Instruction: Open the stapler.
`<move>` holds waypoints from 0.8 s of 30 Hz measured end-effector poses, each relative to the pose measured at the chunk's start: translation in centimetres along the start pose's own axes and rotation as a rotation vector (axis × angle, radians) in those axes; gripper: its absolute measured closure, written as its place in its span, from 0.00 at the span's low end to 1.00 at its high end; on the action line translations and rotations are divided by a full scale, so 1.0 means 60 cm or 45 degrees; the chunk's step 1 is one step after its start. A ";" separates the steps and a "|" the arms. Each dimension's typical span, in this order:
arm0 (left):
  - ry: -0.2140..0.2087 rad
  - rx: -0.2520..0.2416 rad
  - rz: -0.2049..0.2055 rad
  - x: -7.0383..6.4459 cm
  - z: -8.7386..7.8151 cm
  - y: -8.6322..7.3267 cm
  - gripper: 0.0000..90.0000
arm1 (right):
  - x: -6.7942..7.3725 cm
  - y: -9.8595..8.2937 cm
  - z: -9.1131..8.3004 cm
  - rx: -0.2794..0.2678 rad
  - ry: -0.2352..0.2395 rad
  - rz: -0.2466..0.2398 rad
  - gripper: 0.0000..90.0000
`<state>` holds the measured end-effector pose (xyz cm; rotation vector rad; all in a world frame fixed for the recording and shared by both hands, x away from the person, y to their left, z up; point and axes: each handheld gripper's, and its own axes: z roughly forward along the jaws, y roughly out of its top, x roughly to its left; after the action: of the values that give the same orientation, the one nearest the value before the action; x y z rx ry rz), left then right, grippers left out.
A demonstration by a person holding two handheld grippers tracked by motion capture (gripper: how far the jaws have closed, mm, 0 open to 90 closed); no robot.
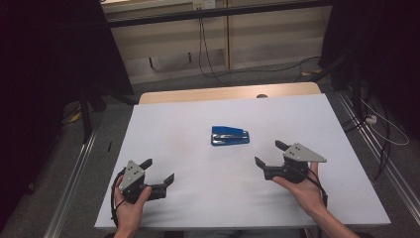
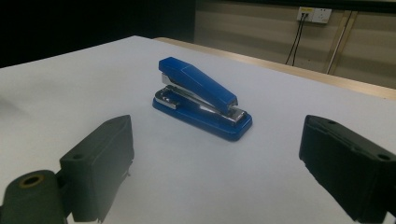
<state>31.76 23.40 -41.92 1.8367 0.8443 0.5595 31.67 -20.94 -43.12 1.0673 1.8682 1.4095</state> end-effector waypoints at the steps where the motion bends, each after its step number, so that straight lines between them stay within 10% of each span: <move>1: 0.000 0.000 0.000 0.000 0.000 0.000 0.07 | 0.000 0.001 0.003 -0.001 -0.001 0.000 0.11; 24: 0.005 0.003 -0.034 0.006 0.000 -0.001 0.06 | 0.011 0.033 0.082 -0.009 0.078 -0.002 0.23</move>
<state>31.97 23.66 -41.98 1.8247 0.8713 0.5459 35.83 -17.64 -42.65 1.0295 1.9056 1.4618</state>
